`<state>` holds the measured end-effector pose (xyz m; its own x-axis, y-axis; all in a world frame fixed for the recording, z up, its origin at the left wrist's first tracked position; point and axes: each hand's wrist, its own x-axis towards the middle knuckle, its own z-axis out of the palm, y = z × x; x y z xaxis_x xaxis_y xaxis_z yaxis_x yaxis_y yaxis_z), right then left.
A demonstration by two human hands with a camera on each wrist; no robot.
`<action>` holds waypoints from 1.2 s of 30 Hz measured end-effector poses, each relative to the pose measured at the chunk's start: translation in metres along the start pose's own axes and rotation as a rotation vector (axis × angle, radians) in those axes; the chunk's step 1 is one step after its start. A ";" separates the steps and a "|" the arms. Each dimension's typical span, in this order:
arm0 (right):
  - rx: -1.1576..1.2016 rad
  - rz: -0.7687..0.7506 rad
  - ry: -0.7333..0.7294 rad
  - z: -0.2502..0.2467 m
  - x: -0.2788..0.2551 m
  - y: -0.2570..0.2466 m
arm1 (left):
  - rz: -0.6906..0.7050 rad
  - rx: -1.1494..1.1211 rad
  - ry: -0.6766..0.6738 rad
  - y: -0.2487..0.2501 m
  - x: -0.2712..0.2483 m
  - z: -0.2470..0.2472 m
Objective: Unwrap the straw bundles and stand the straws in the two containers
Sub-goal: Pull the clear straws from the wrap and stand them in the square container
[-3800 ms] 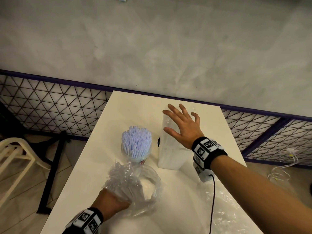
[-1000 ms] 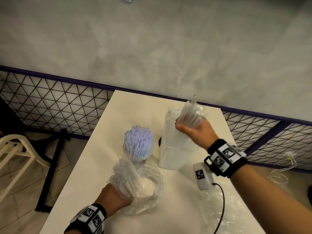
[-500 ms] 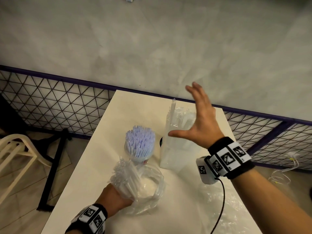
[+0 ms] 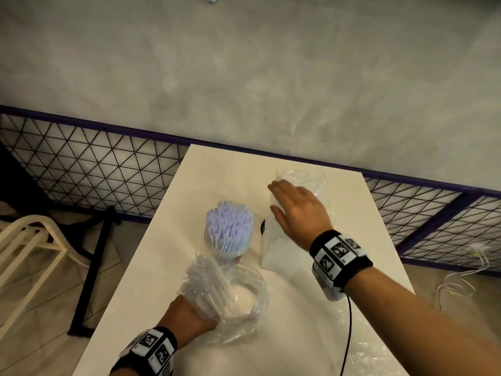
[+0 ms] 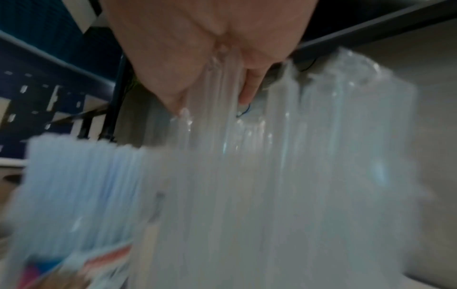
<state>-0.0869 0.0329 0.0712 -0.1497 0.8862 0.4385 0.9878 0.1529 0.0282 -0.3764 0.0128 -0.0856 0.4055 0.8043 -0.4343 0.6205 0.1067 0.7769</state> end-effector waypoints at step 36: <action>0.215 0.289 -0.141 0.012 -0.010 0.046 | 0.002 -0.047 -0.012 -0.003 0.003 0.000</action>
<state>-0.0400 0.0360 0.0575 0.1147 0.9553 0.2726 0.9610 -0.0371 -0.2741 -0.3771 0.0145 -0.0889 0.4147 0.7975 -0.4381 0.5877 0.1329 0.7981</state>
